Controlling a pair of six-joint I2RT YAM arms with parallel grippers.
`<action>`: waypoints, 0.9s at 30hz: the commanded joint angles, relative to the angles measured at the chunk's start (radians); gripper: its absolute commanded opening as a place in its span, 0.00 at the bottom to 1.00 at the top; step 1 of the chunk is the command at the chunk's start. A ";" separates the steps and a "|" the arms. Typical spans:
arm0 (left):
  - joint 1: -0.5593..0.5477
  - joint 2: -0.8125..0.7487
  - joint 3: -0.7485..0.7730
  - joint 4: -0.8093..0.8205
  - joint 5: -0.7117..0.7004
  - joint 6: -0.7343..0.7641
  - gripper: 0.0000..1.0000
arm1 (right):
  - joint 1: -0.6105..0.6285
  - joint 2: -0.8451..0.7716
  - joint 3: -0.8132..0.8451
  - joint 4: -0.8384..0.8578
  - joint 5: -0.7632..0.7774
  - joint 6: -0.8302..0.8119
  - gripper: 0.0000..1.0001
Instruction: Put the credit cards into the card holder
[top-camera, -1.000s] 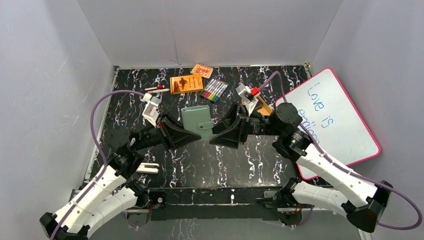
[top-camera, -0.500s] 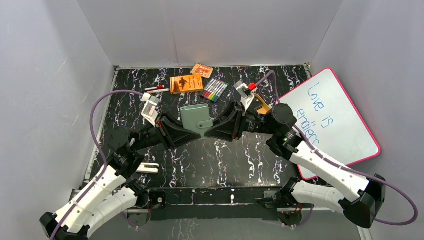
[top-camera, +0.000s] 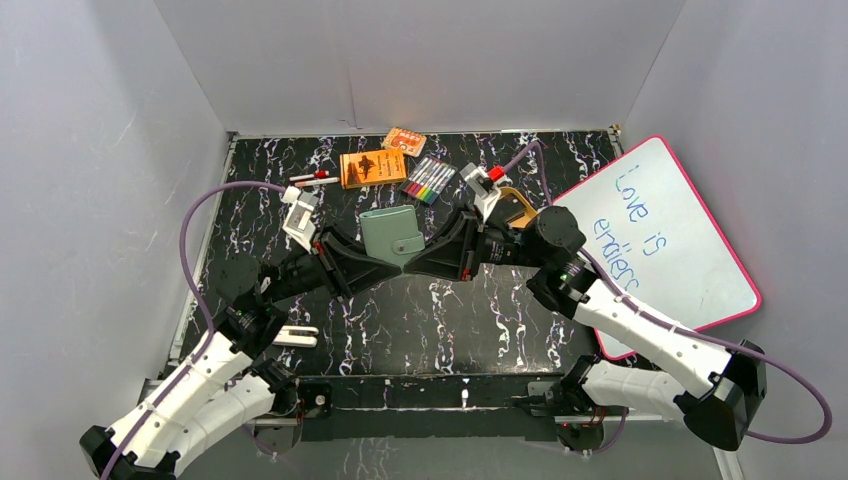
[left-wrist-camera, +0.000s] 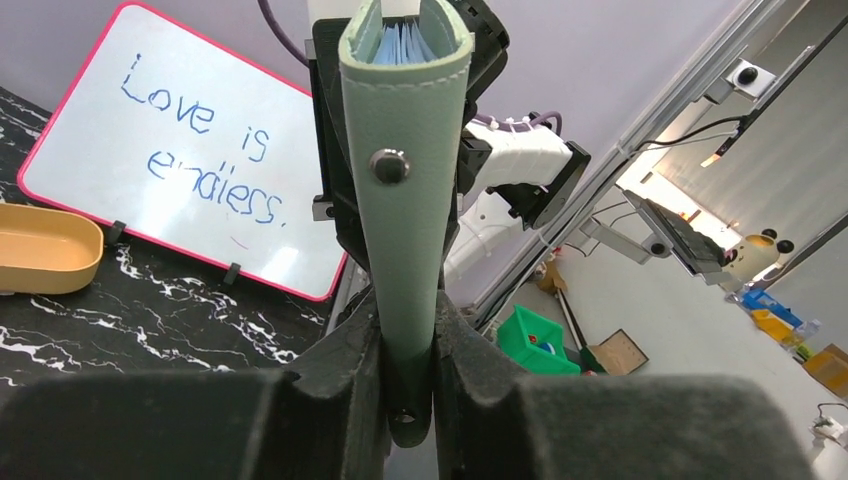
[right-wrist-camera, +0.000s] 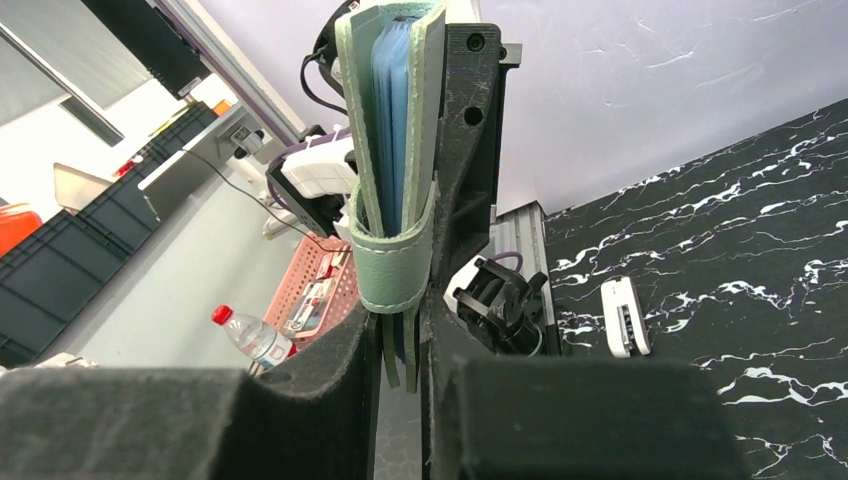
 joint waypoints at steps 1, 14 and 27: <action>-0.003 -0.005 0.015 -0.010 -0.007 0.016 0.26 | 0.013 -0.002 0.021 0.041 0.012 -0.011 0.00; -0.003 -0.053 -0.045 0.054 -0.094 -0.087 0.55 | 0.013 -0.042 0.012 -0.050 0.025 -0.096 0.00; -0.003 -0.137 -0.143 0.053 -0.234 -0.155 0.45 | 0.011 -0.067 -0.038 -0.008 0.065 -0.098 0.00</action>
